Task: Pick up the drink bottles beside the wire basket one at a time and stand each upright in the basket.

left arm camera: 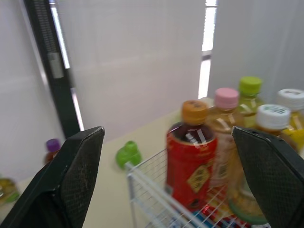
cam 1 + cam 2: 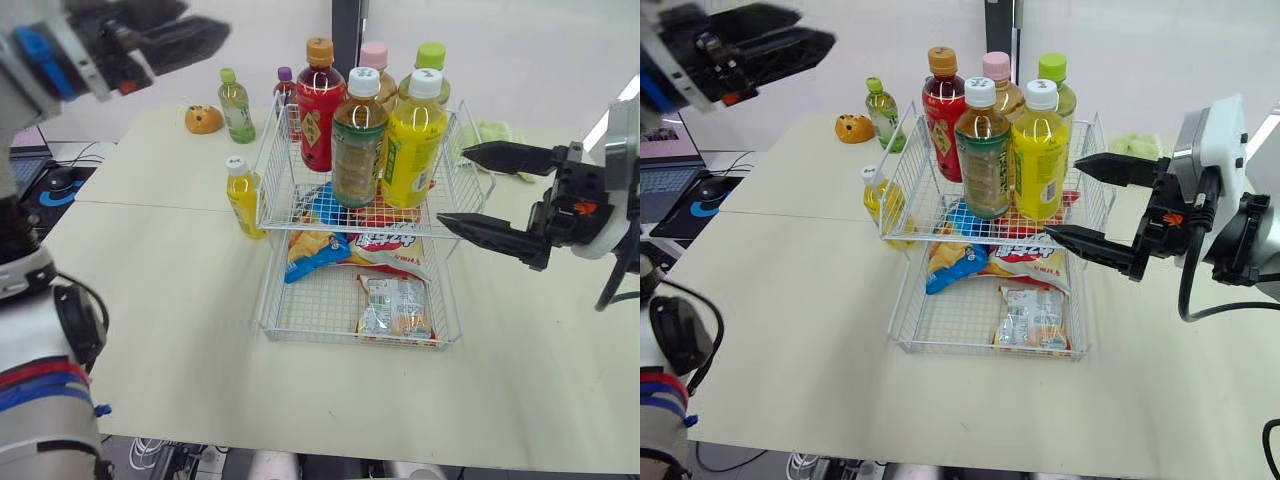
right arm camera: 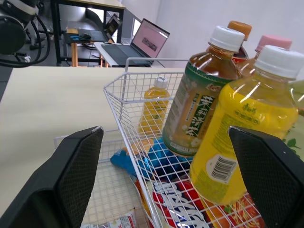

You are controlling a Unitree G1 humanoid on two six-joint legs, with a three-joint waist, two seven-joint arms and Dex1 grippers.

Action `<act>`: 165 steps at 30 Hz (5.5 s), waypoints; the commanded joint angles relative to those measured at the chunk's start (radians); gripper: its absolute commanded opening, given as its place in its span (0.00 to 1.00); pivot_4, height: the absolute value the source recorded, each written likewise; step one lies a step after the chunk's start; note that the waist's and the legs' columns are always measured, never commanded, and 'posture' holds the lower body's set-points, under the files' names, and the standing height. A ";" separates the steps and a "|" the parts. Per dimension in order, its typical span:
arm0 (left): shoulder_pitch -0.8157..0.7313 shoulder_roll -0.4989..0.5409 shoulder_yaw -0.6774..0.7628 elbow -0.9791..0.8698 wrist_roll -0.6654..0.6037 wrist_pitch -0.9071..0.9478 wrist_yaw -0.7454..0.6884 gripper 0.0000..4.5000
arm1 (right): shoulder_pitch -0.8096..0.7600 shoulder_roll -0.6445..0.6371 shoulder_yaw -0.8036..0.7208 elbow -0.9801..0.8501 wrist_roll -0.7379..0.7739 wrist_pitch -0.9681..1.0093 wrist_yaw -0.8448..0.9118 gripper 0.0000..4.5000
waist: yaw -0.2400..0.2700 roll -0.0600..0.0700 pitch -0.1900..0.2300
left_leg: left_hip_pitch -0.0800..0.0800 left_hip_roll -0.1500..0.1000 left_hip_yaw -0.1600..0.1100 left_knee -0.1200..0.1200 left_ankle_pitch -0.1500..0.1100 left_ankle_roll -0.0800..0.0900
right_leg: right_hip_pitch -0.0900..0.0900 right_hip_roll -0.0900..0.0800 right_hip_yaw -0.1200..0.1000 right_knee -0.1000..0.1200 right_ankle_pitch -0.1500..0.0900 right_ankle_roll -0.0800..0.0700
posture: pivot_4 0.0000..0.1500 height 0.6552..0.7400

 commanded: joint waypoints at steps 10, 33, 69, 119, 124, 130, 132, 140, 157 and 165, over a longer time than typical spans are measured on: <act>0.562 -0.076 0.231 -0.256 0.059 -0.246 0.136 0.99 | -0.125 0.068 0.134 -0.021 -0.003 0.000 -0.014 1.00 | 0.004 -0.001 -0.001 | -0.001 0.000 0.000 0.000 0.000 0.000 | 0.000 -0.001 -0.001 0.000 0.000 0.000 | 1.00 0.78; 0.681 -0.331 0.096 -0.510 0.025 -0.238 0.419 0.99 | -0.255 0.136 0.194 -0.077 0.089 0.118 -0.108 1.00 | 0.000 -0.002 -0.002 | 0.000 0.000 -0.001 -0.001 0.000 0.000 | 0.001 0.000 -0.001 0.000 0.000 0.000 | 1.00 0.78; 0.345 -0.457 -0.139 -0.064 0.245 -0.417 0.488 0.99 | -0.198 0.048 0.133 -0.118 0.189 0.131 -0.244 1.00 | 0.004 -0.002 -0.002 | -0.001 0.000 -0.001 -0.001 0.000 0.000 | 0.001 0.000 -0.001 -0.001 0.000 0.000 | 1.00 0.78; -0.476 -0.131 -0.148 0.110 -0.066 0.190 -0.019 0.30 | -0.161 0.056 0.161 -0.087 0.035 0.119 -0.210 1.00 | 0.002 -0.004 0.000 | -0.002 0.000 0.000 -0.001 0.000 0.000 | -0.001 -0.001 -0.002 -0.002 0.000 0.000 | 1.00 0.78; -0.402 -0.142 -0.199 0.054 -0.055 0.187 -0.043 0.30 | -0.159 0.060 0.154 -0.089 0.024 0.125 -0.214 1.00 | -0.002 -0.003 0.001 | -0.002 0.000 0.001 -0.001 0.000 0.000 | -0.002 0.000 -0.001 -0.001 0.000 0.000 | 1.00 0.78; -0.321 -0.195 -0.203 -0.008 -0.067 0.181 -0.017 0.30 | -0.160 0.056 0.143 -0.085 0.014 0.128 -0.211 1.00 | 0.001 -0.003 0.001 | -0.003 0.000 0.001 -0.001 0.000 0.000 | -0.003 0.000 0.000 -0.001 0.000 0.000 | 1.00 0.78; -0.297 -0.211 -0.208 -0.026 -0.060 0.171 -0.006 0.30 | -0.162 0.052 0.138 -0.084 0.015 0.130 -0.212 1.00 | 0.002 -0.003 0.001 | -0.004 0.000 0.001 -0.001 0.000 0.000 | -0.003 0.000 0.000 -0.001 0.000 0.000 | 1.00 0.78; -0.230 -0.256 -0.245 -0.075 -0.019 0.099 0.011 0.30 | -0.134 0.014 0.085 -0.070 0.001 0.130 -0.188 1.00 | 0.002 -0.003 0.001 | -0.003 0.000 0.001 -0.001 0.000 0.000 | -0.003 0.000 0.000 -0.001 0.000 0.000 | 1.00 0.78; -0.189 -0.248 -0.255 -0.067 -0.021 0.048 -0.083 0.65 | 0.069 -0.086 -0.126 -0.010 -0.056 0.033 0.016 1.00 | 0.006 -0.003 0.001 | -0.002 -0.001 0.001 -0.001 0.000 0.000 | -0.002 0.000 0.001 0.000 0.000 0.000 | 1.00 0.78; -0.238 -0.175 -0.155 -0.036 -0.084 0.082 -0.115 0.99 | 0.094 -0.095 -0.165 -0.006 -0.053 0.031 0.038 1.00 | 0.003 -0.003 0.001 | -0.002 0.000 0.001 -0.001 0.000 0.000 | -0.002 0.000 0.001 0.000 0.000 0.000 | 1.00 0.78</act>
